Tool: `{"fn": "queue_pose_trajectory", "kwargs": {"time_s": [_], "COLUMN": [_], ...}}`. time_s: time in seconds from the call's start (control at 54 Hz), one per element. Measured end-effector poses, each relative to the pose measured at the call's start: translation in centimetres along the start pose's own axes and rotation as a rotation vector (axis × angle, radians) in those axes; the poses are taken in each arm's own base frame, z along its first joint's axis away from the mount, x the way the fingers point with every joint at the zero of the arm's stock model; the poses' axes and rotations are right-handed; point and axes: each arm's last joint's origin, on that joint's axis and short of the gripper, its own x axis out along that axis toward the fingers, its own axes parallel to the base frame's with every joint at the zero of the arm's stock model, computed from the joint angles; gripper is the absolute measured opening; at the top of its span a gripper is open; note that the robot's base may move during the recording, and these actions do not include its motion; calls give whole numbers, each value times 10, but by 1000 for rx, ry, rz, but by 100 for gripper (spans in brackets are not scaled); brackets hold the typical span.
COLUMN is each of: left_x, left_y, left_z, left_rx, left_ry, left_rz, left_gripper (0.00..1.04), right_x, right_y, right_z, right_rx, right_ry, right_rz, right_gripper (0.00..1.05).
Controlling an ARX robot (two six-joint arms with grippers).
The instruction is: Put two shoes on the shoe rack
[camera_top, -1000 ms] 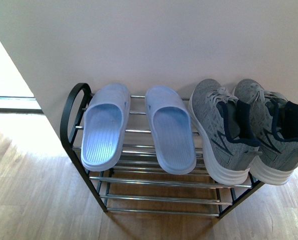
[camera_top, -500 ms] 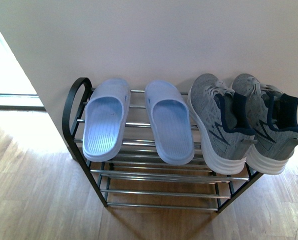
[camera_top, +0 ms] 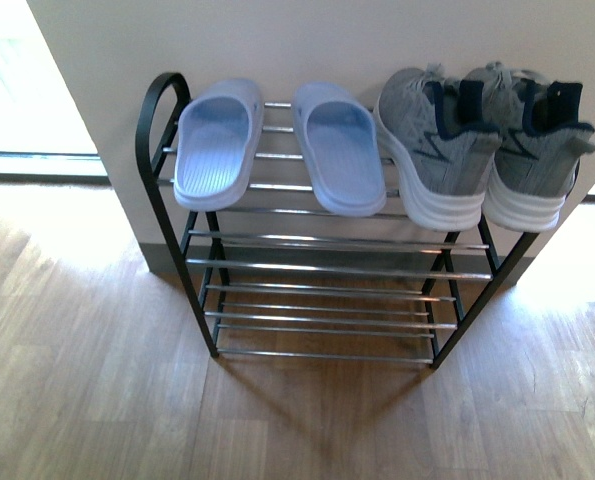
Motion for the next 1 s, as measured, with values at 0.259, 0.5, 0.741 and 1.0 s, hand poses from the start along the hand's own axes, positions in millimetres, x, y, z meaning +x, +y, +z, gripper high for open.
{"fn": "queue_pose_trajectory", "kwargs": {"time_s": [0.259, 0.5, 0.741, 1.0], "left_x": [0, 0, 0, 0], "left_y": [0, 0, 0, 0], "left_z": [0, 0, 0, 0], "left_rx": [0, 0, 1, 1], "left_ry": [0, 0, 0, 0], "left_rz": [0, 0, 0, 0], "left_gripper": [95, 95, 95, 95], "right_x": [0, 0, 0, 0], "right_y": [0, 0, 0, 0], "right_z": [0, 0, 0, 0], "right_rx": [1, 2, 4, 4], "right_ry": [0, 0, 0, 0], "right_rz": [1, 2, 1, 0], "right_gripper": [95, 95, 95, 95]}}
